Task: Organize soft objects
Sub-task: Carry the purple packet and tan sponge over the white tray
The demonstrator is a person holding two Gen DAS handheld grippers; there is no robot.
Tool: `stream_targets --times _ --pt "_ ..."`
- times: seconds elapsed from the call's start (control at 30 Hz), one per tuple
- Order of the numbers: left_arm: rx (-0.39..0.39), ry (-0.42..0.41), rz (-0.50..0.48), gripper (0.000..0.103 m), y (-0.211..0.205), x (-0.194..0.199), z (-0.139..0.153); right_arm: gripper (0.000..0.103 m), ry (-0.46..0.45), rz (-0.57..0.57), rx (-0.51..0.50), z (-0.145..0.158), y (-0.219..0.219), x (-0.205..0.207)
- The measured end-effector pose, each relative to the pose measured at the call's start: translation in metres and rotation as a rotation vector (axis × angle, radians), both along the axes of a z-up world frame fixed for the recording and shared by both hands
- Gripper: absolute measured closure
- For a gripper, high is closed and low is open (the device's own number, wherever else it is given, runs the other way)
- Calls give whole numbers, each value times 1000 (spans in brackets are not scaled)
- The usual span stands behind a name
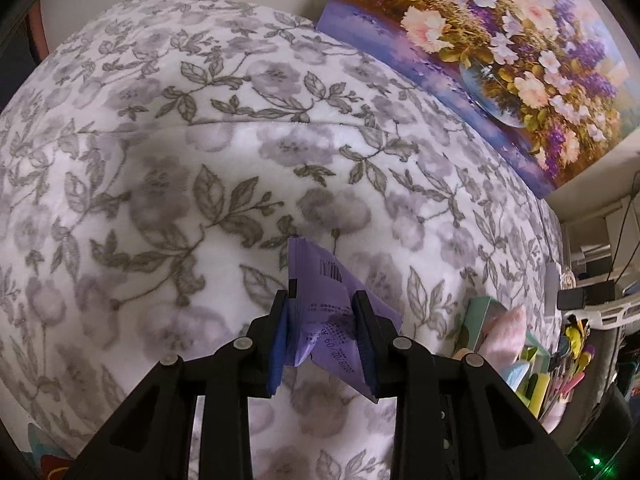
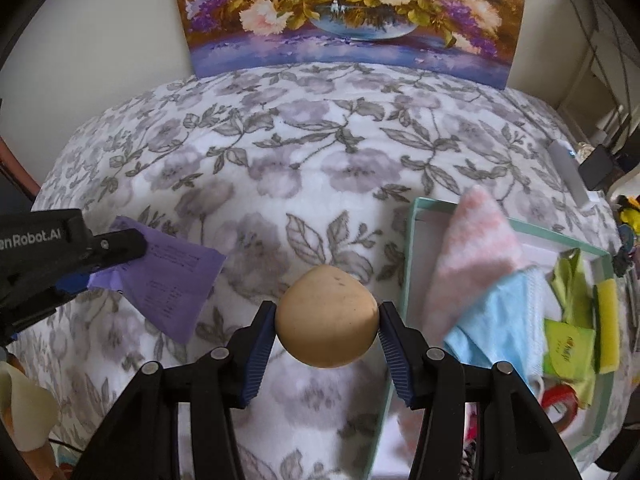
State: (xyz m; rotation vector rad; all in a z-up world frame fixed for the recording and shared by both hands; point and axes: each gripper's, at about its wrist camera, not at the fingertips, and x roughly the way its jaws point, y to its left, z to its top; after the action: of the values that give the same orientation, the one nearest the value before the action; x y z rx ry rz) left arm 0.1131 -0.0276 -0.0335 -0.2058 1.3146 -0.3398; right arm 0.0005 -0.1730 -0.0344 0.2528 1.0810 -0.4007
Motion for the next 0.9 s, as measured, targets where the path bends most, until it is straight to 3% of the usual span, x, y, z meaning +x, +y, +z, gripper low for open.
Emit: stream_targets --times 0.53,0.9 --pt "30 -111 -31 70 16 -51 31 48 -24 -38 11 22 12 -59" --pt "10 -153 -85 70 -4 -73 48 48 1 -118 36 28 -19 -86"
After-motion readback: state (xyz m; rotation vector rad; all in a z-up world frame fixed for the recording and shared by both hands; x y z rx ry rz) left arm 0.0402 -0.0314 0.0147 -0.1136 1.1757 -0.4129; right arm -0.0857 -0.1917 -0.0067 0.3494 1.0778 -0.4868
